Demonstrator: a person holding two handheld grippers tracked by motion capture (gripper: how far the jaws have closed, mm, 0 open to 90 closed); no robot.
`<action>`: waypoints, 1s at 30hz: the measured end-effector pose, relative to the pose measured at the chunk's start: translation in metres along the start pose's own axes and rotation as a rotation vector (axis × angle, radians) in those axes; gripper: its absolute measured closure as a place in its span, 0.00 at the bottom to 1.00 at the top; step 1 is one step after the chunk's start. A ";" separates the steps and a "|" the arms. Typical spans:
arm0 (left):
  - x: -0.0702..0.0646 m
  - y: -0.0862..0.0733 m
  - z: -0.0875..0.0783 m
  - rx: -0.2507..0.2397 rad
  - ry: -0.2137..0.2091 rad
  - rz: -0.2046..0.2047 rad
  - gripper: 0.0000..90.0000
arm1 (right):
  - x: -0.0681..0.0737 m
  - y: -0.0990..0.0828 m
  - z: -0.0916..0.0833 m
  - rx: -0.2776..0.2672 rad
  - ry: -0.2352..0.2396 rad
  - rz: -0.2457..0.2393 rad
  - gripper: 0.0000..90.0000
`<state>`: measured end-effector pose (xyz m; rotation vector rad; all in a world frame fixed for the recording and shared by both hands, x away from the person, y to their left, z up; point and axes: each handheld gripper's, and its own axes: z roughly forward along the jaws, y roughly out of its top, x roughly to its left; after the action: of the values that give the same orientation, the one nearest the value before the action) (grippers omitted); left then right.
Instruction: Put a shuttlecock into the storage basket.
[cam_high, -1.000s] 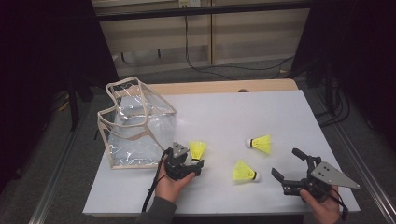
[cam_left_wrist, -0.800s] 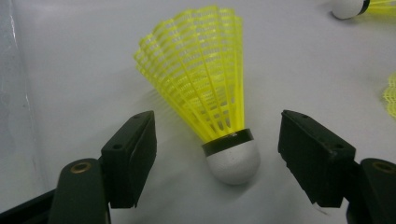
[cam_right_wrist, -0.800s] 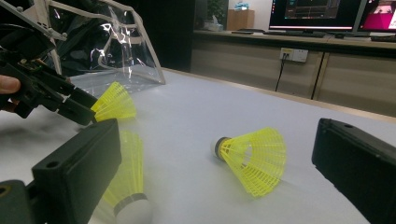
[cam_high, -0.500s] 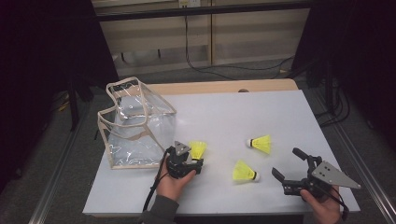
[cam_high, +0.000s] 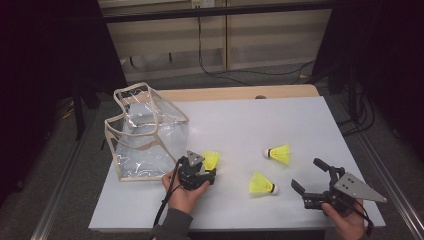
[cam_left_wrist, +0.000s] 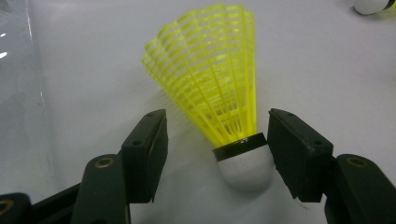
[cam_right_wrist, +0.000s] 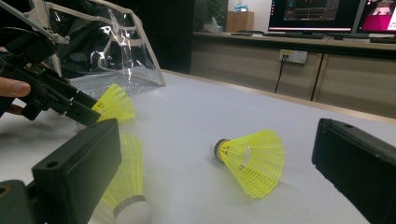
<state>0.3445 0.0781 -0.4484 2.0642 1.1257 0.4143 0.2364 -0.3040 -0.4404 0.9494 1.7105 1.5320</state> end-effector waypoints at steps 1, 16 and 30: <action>0.000 0.000 0.000 0.002 0.000 -0.005 0.43 | 0.000 0.000 0.000 0.000 0.000 0.000 0.01; -0.002 0.002 0.005 0.028 0.007 -0.023 0.50 | -0.001 0.000 0.000 0.000 -0.003 -0.004 0.01; -0.003 0.004 0.009 0.036 0.017 -0.032 0.53 | 0.000 0.000 0.000 0.000 -0.003 -0.004 0.01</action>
<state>0.3497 0.0701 -0.4513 2.0747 1.1828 0.3998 0.2363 -0.3045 -0.4401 0.9475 1.7091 1.5271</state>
